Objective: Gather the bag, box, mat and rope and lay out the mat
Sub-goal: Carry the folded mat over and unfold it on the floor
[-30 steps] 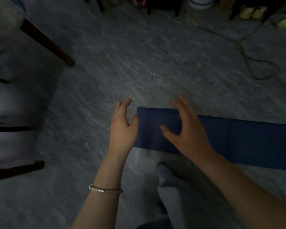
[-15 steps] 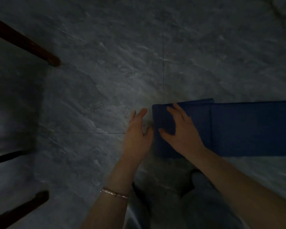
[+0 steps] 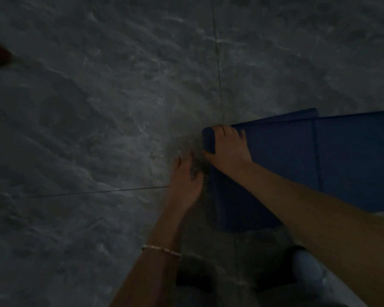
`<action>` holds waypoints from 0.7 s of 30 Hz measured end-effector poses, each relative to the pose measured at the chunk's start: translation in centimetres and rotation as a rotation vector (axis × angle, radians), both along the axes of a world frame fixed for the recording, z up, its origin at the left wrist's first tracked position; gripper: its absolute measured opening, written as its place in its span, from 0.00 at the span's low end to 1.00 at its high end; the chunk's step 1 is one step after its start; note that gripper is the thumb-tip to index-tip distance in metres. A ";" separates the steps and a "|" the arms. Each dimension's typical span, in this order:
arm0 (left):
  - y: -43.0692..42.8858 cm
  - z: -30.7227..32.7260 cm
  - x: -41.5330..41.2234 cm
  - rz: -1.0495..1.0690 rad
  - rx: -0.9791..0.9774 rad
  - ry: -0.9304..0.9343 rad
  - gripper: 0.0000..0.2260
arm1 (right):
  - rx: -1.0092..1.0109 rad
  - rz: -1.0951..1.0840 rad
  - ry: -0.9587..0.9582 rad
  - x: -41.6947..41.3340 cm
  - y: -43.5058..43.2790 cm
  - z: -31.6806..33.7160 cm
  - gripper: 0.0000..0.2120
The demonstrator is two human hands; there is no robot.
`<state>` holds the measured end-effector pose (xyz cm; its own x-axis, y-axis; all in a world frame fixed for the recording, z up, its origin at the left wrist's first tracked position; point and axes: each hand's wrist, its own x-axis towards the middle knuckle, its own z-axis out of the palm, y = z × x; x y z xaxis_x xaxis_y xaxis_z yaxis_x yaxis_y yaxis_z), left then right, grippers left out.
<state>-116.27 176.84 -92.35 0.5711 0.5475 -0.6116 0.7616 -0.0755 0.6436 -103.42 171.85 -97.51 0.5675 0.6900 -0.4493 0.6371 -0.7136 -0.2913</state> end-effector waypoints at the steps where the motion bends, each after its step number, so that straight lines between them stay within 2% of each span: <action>1: 0.3 -0.7 0.0 -0.039 0.021 -0.016 0.22 | -0.035 0.039 -0.050 0.2 0.9 -1.2 0.35; 5: 1.2 -2.5 -0.2 -0.073 0.053 -0.050 0.22 | -0.132 0.080 -0.127 0.8 4.2 -4.5 0.40; 9: 2.3 -5.3 -1.2 -0.082 0.059 0.010 0.25 | -0.415 0.176 -0.091 1.0 6.2 -5.9 0.41; 14: 2.7 -5.1 -1.8 -0.086 0.055 0.032 0.24 | -0.482 0.224 -0.057 2.3 6.9 -3.8 0.22; 16: 2.5 -4.3 -1.6 -0.091 0.075 0.022 0.24 | -0.428 0.217 0.044 3.2 6.9 -1.4 0.18; 19: 2.0 -3.2 -0.8 -0.101 0.094 -0.008 0.26 | -0.332 0.283 0.123 4.0 5.5 2.4 0.05; 21: 1.8 -2.0 0.0 -0.111 0.102 -0.036 0.28 | -0.291 0.284 0.149 4.5 3.9 4.7 0.03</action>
<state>-116.31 178.61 -94.37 0.6519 0.5382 -0.5342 0.7216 -0.2238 0.6551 -98.92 175.74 -92.84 0.2882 0.6417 -0.7107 0.7861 -0.5823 -0.2071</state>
